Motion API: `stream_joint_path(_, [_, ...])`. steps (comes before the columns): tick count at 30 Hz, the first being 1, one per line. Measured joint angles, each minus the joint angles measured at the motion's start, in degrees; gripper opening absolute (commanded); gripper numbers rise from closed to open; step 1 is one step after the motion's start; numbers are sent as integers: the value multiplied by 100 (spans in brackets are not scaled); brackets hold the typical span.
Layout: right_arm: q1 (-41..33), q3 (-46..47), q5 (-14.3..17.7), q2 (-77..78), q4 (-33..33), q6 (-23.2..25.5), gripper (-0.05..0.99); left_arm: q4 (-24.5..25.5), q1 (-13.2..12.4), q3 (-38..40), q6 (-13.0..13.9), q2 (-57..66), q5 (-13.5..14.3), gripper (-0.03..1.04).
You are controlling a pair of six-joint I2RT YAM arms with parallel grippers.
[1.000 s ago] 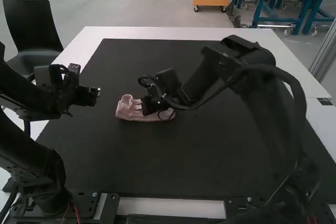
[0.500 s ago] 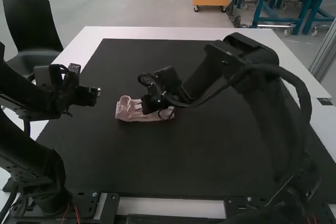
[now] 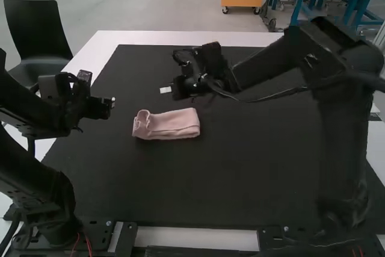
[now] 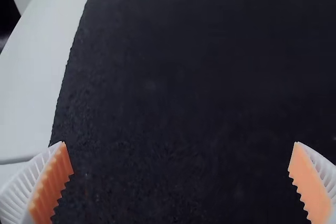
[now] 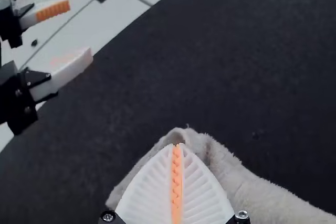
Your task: Fold the towel.
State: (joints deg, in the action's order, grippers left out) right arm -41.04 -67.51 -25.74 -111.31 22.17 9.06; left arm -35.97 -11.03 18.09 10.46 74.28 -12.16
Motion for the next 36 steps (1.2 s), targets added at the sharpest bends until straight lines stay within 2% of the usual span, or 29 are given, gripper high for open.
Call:
stream_joint_path(3, [446,42,52,610,-175,2,-3,15,74,42,-48,-13,15,97])
stream_joint_path(5, [772,39,138,1115,-256,2,-3,63,225,236,-144,-68,35,97])
stream_joint_path(12, [1818,85,330,3161,-455,13,-2,654,1047,1637,-586,-625,328,97])
stream_joint_path(15, [2260,374,376,4164,-455,48,-1,892,1373,1932,-789,-1010,516,97])
stream_joint_path(17, [2538,595,444,4826,-461,81,15,1106,1532,1989,-909,-1366,625,97])
stream_joint_path(19, [2776,815,540,5510,-476,118,32,1318,1543,1993,-1032,-1740,682,97])
stream_joint_path(22, [3095,1143,680,6603,-577,129,54,1517,1379,1976,-1172,-2428,758,97])
stream_joint_path(24, [3292,1364,758,7316,-621,149,72,1513,1294,1886,-1213,-3051,815,97])
stream_joint_path(26, [3480,1613,828,8083,-669,144,84,1443,1290,1731,-1248,-3827,876,97])
stream_joint_path(29, [3718,1934,905,9130,-846,146,90,1370,1292,1473,-1274,-5014,955,97])
stream_joint_path(31, [3856,2094,944,9744,-1008,146,90,1488,1279,1342,-1290,-5912,1005,97])
stream_joint_path(36, [4072,2227,1071,11014,-1270,146,90,2269,1276,1093,-1296,-7372,1113,97])
